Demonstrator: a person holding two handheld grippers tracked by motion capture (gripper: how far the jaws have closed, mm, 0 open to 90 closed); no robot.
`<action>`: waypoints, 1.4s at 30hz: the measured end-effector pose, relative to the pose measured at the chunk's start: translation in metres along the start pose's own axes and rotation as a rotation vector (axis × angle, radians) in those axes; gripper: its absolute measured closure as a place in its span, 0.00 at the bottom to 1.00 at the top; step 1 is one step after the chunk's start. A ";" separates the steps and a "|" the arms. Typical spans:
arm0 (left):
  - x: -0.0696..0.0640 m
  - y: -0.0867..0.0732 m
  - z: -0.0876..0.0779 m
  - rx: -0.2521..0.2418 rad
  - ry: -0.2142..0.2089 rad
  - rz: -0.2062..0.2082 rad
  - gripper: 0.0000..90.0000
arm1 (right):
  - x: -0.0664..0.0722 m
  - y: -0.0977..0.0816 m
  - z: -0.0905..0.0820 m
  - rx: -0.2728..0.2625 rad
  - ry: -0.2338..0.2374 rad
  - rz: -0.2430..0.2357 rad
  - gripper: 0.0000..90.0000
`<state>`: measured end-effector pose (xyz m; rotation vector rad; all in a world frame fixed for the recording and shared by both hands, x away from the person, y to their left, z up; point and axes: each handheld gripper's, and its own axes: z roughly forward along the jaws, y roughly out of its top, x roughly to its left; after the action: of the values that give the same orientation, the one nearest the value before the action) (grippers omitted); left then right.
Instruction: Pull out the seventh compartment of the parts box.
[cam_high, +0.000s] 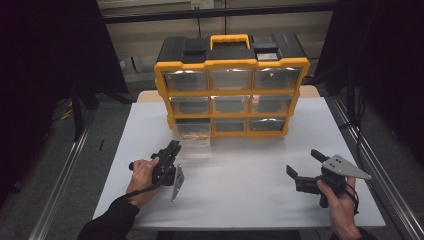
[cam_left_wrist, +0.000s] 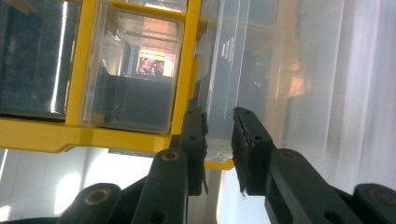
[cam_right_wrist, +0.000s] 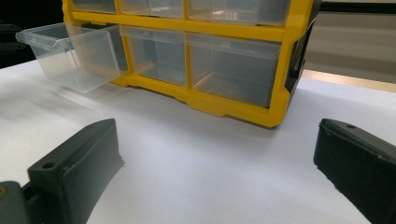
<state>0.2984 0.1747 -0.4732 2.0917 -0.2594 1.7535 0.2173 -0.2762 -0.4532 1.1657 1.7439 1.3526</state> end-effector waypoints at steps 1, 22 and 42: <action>0.001 0.000 0.000 -0.003 0.002 0.004 0.84 | 0.000 0.000 0.000 0.002 0.001 0.000 0.00; 0.006 0.000 0.008 -0.013 -0.022 -0.224 0.42 | 0.000 0.000 0.000 0.008 0.002 0.001 0.00; 0.013 0.005 0.011 0.019 -0.014 -0.475 0.08 | 0.000 0.000 0.001 0.009 0.002 -0.002 0.00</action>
<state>0.3091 0.1669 -0.4606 1.9710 0.2364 1.4577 0.2181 -0.2762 -0.4538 1.1670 1.7537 1.3469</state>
